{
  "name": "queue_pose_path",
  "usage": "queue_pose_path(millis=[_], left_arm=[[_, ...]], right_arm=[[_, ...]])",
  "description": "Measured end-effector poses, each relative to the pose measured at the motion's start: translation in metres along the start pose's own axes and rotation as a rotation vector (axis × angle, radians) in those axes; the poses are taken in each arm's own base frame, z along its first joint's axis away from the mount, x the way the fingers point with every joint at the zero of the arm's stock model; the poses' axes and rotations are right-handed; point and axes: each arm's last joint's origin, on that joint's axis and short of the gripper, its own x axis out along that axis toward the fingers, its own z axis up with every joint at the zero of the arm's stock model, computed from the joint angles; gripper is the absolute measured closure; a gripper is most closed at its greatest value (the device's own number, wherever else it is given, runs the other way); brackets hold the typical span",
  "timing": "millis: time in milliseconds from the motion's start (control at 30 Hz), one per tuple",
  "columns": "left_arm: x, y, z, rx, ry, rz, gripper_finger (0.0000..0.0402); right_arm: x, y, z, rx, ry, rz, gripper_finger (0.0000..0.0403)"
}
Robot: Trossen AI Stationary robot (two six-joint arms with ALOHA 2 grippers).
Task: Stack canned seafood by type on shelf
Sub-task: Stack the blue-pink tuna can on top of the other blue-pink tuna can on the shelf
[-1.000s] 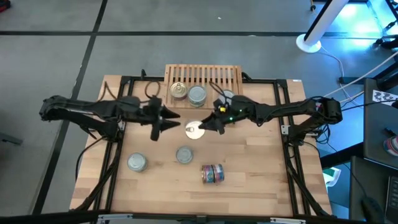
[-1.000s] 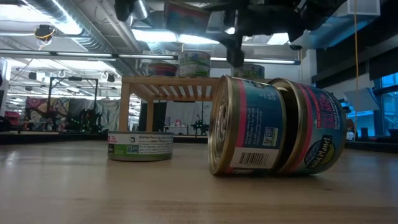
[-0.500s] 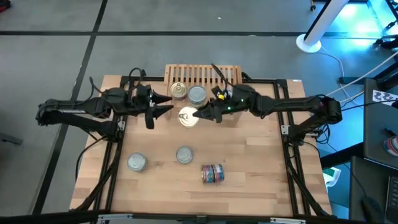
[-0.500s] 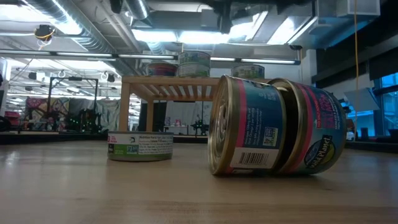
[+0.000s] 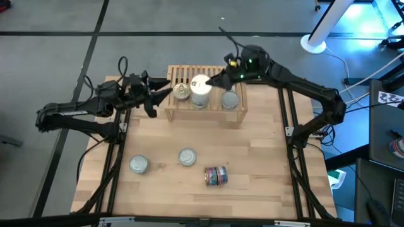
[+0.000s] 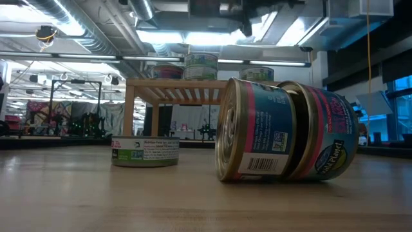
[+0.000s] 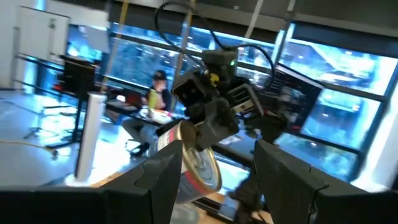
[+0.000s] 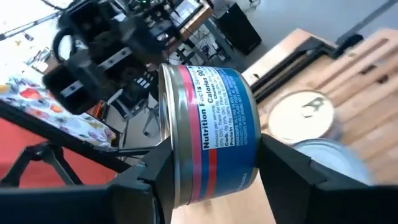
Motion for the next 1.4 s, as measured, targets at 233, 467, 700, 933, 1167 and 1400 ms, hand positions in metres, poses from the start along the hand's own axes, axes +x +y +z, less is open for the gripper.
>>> queue_pose_path(millis=[233, 467, 700, 933, 1167, 1400], left_arm=[[0.013, 0.015, -0.007, 0.027, 0.023, 0.099, 0.0206], [0.032, 0.033, -0.02, 0.07, 0.061, 0.189, 0.0206], [0.048, 0.057, -0.034, 0.096, 0.112, 0.285, 0.0205], [0.052, 0.063, -0.03, 0.096, 0.058, 0.303, 0.0205], [0.044, 0.06, -0.02, 0.111, 0.02, 0.296, 0.0205], [0.046, 0.069, -0.021, 0.135, 0.032, 0.332, 0.0205]], right_arm=[[0.017, -0.057, 0.009, 0.15, 0.069, 0.038, 0.0217], [0.033, -0.082, 0.023, 0.173, 0.014, 0.182, 0.0217], [0.044, -0.093, 0.04, 0.118, -0.012, 0.191, 0.0217], [0.063, -0.111, 0.041, 0.132, 0.018, 0.195, 0.0217], [0.071, -0.127, 0.033, 0.174, 0.088, 0.205, 0.0217], [0.076, -0.133, 0.028, 0.176, 0.106, 0.187, 0.0217]])
